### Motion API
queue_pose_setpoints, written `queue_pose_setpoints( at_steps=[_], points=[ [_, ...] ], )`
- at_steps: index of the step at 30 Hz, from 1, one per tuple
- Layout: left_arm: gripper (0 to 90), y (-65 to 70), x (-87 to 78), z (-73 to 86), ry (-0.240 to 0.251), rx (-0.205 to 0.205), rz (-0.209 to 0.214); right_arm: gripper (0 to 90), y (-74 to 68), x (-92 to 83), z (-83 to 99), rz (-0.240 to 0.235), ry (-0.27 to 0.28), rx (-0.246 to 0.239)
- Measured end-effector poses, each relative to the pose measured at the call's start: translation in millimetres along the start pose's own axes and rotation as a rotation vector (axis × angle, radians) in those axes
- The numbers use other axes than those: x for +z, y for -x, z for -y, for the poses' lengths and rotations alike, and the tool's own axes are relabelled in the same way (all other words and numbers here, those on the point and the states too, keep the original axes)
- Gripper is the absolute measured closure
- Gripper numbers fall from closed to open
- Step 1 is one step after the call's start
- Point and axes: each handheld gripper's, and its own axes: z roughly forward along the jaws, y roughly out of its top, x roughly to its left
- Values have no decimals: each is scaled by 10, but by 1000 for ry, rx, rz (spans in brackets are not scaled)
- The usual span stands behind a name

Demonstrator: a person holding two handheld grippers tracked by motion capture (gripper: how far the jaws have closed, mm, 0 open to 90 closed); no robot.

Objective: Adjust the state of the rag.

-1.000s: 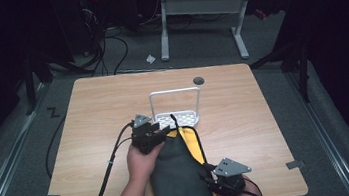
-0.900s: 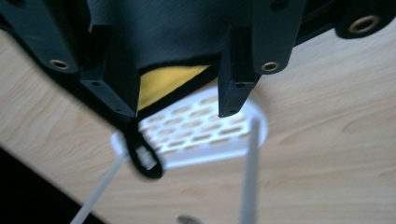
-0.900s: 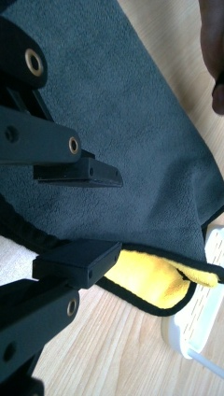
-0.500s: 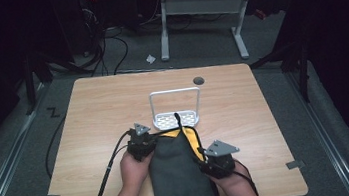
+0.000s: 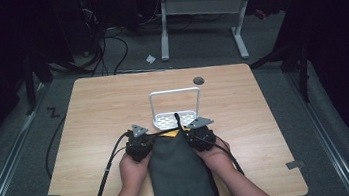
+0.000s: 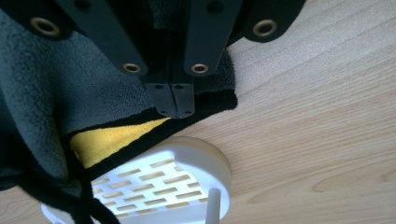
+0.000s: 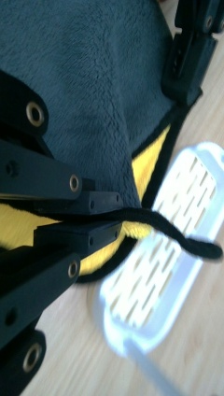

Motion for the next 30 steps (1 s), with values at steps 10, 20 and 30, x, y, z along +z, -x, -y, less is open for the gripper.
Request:
queue_pose_setpoints(
  at_steps=[10, 20, 30],
  points=[
    [898, -47, -56, 11, 38, -52, -20, 775, 319, -60, 287, 24, -16, 86],
    [592, 49, -250, 127, 9, -33, 25, 630, 374, 7, 224, 2, 0, 140],
    [586, 196, -309, 270, -48, 76, -15, 645, 249, -86, 376, -18, -24, 100]
  ],
)
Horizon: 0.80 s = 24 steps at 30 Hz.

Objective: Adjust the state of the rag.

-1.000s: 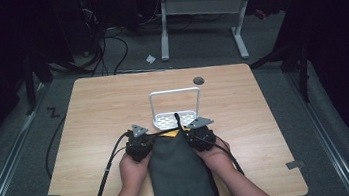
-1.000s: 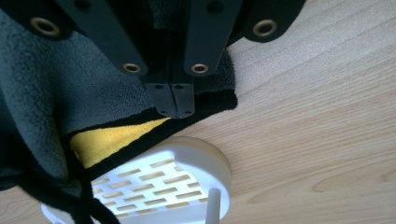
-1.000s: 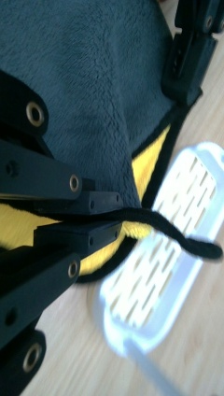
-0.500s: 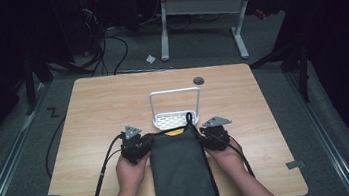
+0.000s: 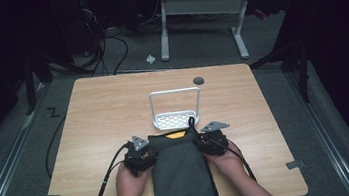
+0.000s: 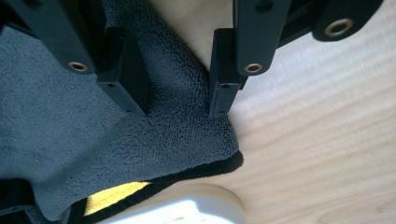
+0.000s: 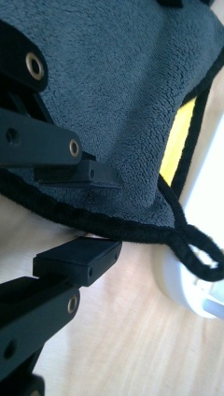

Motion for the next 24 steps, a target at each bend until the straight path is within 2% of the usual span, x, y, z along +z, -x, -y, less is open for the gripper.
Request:
queue_pose_setpoints(
  at_steps=[3, 4, 7, 9, 11, 13, 16, 18, 20, 22, 24],
  points=[
    [586, 62, -99, 87, -7, 27, 20, 641, -46, -110, 100, -29, -7, -11],
    [585, 80, -131, 113, -9, 28, 33, 637, -63, -149, 134, -37, -9, -27],
    [566, 87, -211, 170, -21, 16, 77, 626, -123, -270, 237, -61, -20, -33],
    [531, 47, -233, 176, -21, -11, 108, 613, -135, -324, 287, -70, -18, -44],
    [501, -51, -224, 144, 3, -63, 144, 592, -122, -352, 306, -82, -13, -33],
    [463, -114, -206, 109, 14, -96, 165, 571, -97, -370, 281, -85, 7, -7],
    [436, -219, -161, 41, 52, -175, 192, 548, -45, -351, 237, -89, 34, 20],
    [424, -268, -77, 4, 43, -217, 201, 518, -5, -302, 216, -93, 33, 58],
    [424, -271, -13, -15, 23, -223, 193, 488, 15, -238, 193, -89, 20, 72],
    [440, -247, 26, -21, 20, -226, 204, 479, 8, -188, 176, -85, 16, 80],
    [478, -194, 36, -22, 18, -207, 200, 480, -12, -156, 171, -86, 10, 70]
  ],
)
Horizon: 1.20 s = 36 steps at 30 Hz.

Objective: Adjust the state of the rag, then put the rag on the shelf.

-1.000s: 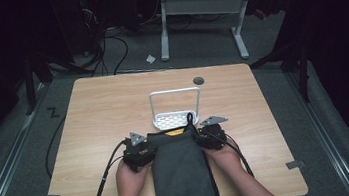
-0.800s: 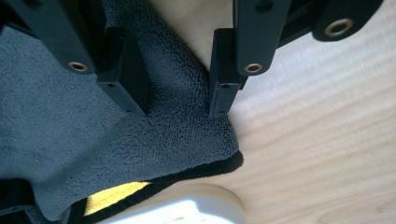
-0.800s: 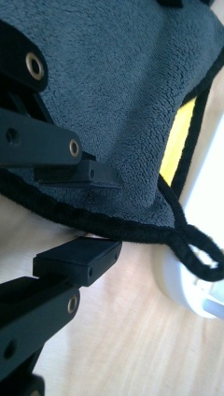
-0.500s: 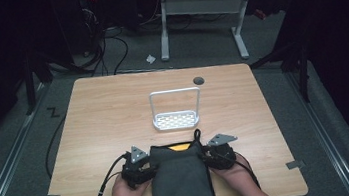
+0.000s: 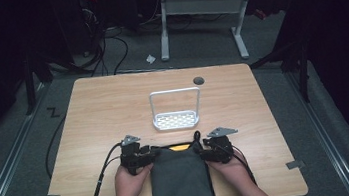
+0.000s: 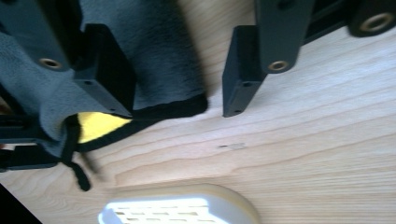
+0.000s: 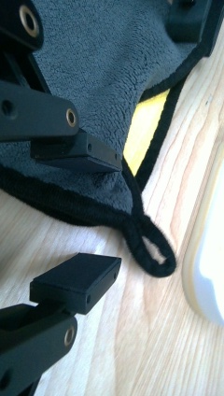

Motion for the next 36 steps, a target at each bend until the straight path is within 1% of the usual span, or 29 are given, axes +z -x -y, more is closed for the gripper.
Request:
queue_pose_setpoints(
  at_steps=[1, 2, 4, 5, 7, 8, 9, 12, 14, 16, 17, 19, 21, 23, 26, 27, 31, 33, 35, 36],
  points=[
    [499, 22, 0, 8, -2, 8, -7, 492, -23, 4, -1, 6, -3, -5],
    [518, 43, -5, 20, -9, 19, -10, 533, -42, 3, 0, 4, -8, -15],
    [585, 69, -15, 43, -14, 33, -12, 572, -107, -3, 20, 17, -10, -55],
    [615, 78, -23, 56, -17, 38, -13, 595, -127, -6, 26, 19, -10, -59],
    [671, 80, -32, 81, -18, 37, 7, 617, -147, -12, 29, 13, -13, -63],
    [698, 84, -36, 89, -21, 41, 8, 643, -158, -15, 33, 13, -14, -55],
    [718, 88, -40, 96, -25, 47, 10, 687, -160, -18, 38, 7, -15, -60],
    [752, 105, -47, 117, -24, 50, 13, 777, -181, -22, 47, -20, -17, -61],
    [776, 122, -56, 126, -24, 62, 8, 806, -201, -26, 48, -36, -25, -73],
    [796, 135, -80, 126, -14, 73, 2, 817, -211, -34, 46, -34, -24, -102],
    [804, 140, -97, 125, -1, 71, 2, 819, -222, -52, 44, -35, -22, -98],
    [813, 150, -143, 113, 27, 78, -5, 820, -227, -100, 31, -31, 5, -104],
    [815, 172, -199, 87, 58, 84, -2, 820, -232, -155, 14, -30, 41, -108],
    [815, 205, -234, 66, 87, 102, -10, 821, -241, -200, -5, -33, 65, -110],
    [816, 230, -262, 41, 105, 116, -12, 821, -247, -245, -20, -27, 92, -115],
    [818, 237, -280, 30, 119, 120, -12, 820, -242, -261, -26, -26, 100, -112],
    [817, 249, -328, -27, 149, 104, 6, 820, -219, -348, -65, -25, 139, -101],
    [817, 265, -342, -73, 156, 106, 9, 820, -200, -383, -84, -19, 159, -95],
    [817, 281, -360, -132, 162, 121, 6, 820, -181, -397, -102, -19, 175, -92],
    [817, 284, -364, -150, 167, 122, 7, 820, -173, -406, -113, -18, 179, -95]
  ],
)
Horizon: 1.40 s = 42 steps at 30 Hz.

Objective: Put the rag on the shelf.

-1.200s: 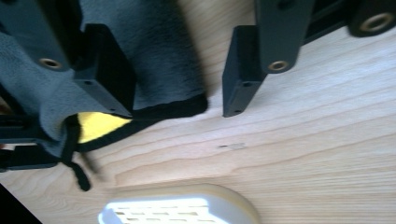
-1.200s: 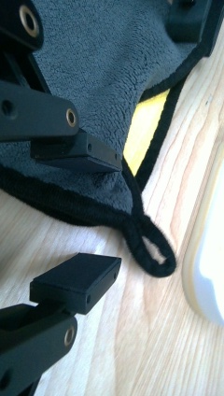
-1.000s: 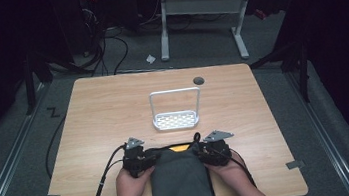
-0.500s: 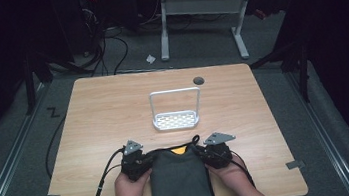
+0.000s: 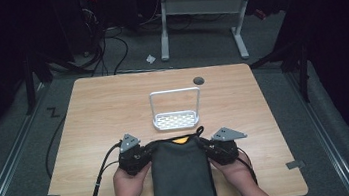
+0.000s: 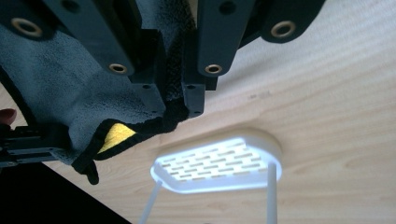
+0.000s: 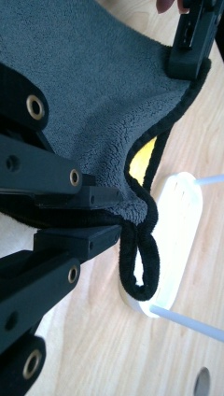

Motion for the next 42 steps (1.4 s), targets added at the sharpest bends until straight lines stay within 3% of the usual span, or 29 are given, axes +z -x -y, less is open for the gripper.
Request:
queue_pose_setpoints(
  at_steps=[7, 11, 15, 21, 25, 42],
  points=[
    [815, 5, -11, -137, 35, 27, -5, 820, 8, -50, -114, 16, 27, -18],
    [814, -12, -26, -218, 49, 9, 0, 820, 23, -57, -192, 17, 48, -19],
    [814, -15, -57, -318, 74, 18, -1, 819, 32, -81, -294, 26, 81, -27],
    [814, -8, -144, -489, 130, 52, -8, 819, 44, -133, -473, 34, 124, -33],
    [814, 7, -203, -616, 175, 50, -8, 819, 35, -189, -609, 46, 160, -46],
    [815, 107, -468, -1108, 317, 113, -19, 818, 20, -432, -1091, 68, 304, -69]
  ],
)
